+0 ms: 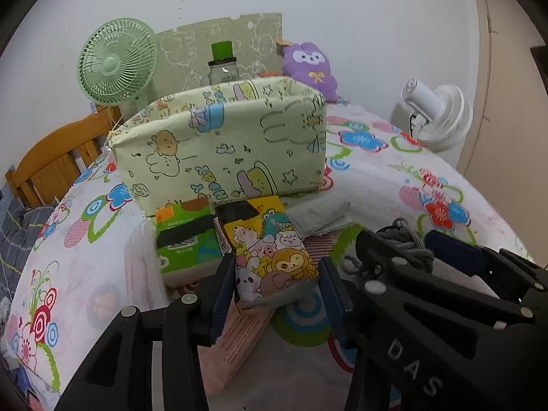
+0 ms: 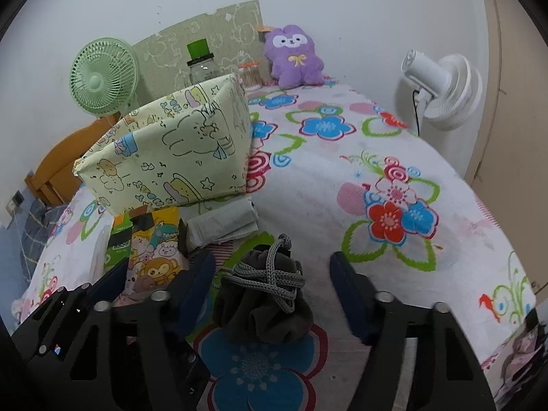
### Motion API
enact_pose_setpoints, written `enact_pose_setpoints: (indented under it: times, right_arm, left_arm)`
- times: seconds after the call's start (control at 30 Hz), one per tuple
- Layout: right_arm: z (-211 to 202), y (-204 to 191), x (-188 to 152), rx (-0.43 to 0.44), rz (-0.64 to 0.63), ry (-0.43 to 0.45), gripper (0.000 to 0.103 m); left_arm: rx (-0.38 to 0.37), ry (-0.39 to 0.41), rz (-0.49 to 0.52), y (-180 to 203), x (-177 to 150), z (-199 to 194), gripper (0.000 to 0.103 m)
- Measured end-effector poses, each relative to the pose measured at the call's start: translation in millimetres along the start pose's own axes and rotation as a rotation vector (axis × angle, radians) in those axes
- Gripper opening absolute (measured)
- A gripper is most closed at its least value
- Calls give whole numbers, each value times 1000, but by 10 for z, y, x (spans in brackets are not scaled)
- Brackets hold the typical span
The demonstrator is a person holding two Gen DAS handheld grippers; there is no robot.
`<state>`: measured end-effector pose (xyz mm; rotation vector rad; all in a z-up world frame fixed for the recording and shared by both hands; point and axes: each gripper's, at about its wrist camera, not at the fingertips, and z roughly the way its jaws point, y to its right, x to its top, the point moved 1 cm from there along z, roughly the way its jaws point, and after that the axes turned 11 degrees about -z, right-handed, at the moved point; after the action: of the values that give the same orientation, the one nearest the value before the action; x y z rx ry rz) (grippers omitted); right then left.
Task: Organize soft objects
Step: 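Lift the tissue pack with the left tool while the right tool grasps and lifts the grey loofah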
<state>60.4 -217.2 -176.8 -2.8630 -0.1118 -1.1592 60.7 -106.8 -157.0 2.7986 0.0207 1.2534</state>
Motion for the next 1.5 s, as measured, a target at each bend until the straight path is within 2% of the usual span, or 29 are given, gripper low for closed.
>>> enact_pose_setpoints:
  times: [0.13, 0.37, 1.27, 1.5]
  right_arm:
    - [62, 34, -5, 17, 14, -12, 50]
    - [28, 28, 10, -2, 10, 5, 44]
    - [-769, -395, 555, -23, -99, 198, 42]
    - [-887, -509, 700, -27, -117, 212, 42]
  left_arm:
    - [10, 0, 12, 27, -9, 25, 50]
    - [6, 7, 5, 17, 9, 13, 49]
    - [-55, 141, -116, -290, 496, -714, 49]
    - [-61, 160, -121, -370, 643, -836, 49]
